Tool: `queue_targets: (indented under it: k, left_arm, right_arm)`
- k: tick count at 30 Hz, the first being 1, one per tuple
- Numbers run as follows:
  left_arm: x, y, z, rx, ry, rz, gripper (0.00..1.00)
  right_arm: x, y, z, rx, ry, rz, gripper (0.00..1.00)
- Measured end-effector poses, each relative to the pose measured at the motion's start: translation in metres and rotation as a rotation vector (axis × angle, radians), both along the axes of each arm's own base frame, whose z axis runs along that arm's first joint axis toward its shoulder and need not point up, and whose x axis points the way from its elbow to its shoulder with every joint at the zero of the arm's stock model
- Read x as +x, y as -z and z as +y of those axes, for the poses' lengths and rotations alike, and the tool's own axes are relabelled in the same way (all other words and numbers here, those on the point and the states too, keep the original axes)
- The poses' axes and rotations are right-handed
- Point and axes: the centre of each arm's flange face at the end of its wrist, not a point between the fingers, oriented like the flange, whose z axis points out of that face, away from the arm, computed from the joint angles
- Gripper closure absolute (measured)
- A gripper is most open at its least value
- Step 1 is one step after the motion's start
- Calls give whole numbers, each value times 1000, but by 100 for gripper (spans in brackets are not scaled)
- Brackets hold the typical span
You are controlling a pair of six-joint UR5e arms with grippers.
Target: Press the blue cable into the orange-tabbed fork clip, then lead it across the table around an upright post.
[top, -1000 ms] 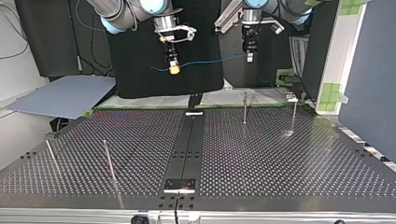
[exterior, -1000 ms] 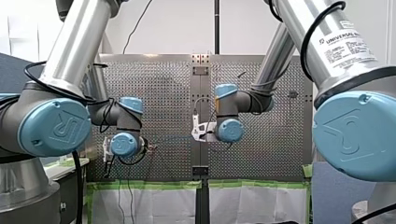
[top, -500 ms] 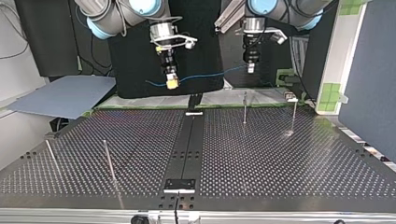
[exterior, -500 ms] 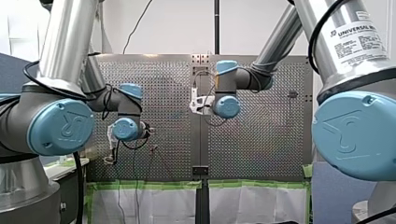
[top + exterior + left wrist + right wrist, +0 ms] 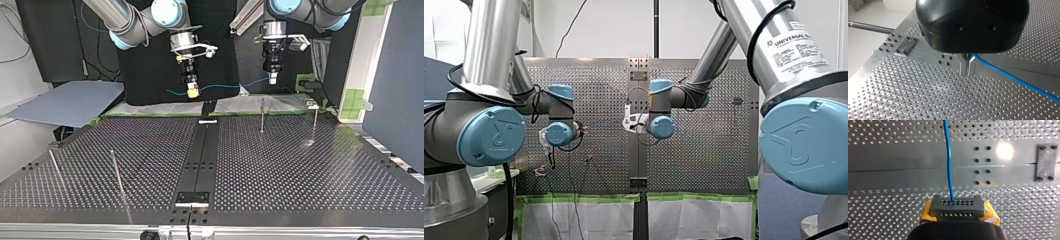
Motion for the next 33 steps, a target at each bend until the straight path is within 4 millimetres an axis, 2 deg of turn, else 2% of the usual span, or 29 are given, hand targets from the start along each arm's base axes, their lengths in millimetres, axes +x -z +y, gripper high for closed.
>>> queue_targets:
  k: [19,27,33]
  left_arm:
    - [9,43,11,34,-36,54,99]
    - [13,69,18,39,-74,64,99]
    - [14,83,22,63,-86,86,99]
  right_arm:
    - [16,91,-1,82,-67,24,100]
    - [18,103,-6,92,-78,22,100]
    - [24,124,-10,113,-104,31,100]
